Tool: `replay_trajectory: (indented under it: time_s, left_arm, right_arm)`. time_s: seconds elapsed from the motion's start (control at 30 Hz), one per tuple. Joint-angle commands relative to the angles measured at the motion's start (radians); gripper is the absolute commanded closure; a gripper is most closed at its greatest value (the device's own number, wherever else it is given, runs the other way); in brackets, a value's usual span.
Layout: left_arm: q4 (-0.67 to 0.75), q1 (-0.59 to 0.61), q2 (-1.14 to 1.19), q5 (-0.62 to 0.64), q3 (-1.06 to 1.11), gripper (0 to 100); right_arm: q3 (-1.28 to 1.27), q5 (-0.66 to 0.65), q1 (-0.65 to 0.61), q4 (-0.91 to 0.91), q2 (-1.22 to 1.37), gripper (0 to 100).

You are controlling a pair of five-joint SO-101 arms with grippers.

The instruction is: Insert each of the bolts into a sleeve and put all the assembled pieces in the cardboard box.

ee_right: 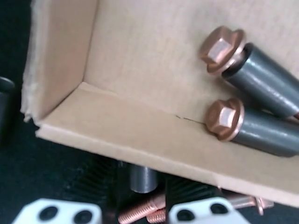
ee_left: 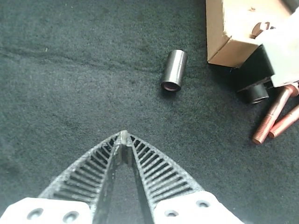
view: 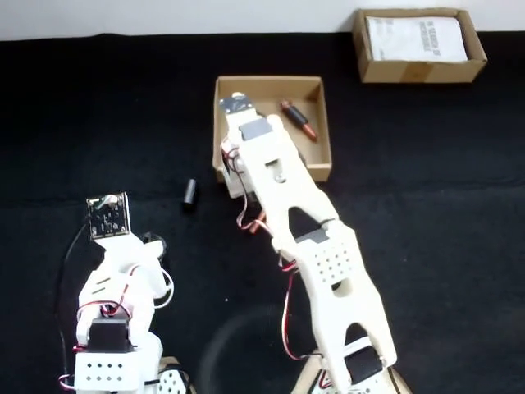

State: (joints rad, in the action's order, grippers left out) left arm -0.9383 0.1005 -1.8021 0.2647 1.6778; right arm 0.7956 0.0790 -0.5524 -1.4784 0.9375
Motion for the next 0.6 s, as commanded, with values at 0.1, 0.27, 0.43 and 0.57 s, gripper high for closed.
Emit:
replay_trajectory:
  time_s: [0.1,0.27,0.43,0.57]
  left_arm:
    - [0.003,0.007,-0.010,0.003,0.019,99]
    - [0.003,0.010,-0.010,0.005,0.019,99]
    - [0.003,0.013,-0.010,0.006,0.019,99]
    - [-0.002,0.013,-0.010,0.012,0.012,92]
  right_arm:
    - [0.255,-0.044,0.015,-0.182,-0.084,99.1]
    - [0.498,-0.038,0.024,-0.288,-0.154,99.1]
    - [0.605,-0.038,0.068,-0.288,-0.306,99.1]
    - [0.593,-0.043,0.084,-0.288,-0.492,99.1]
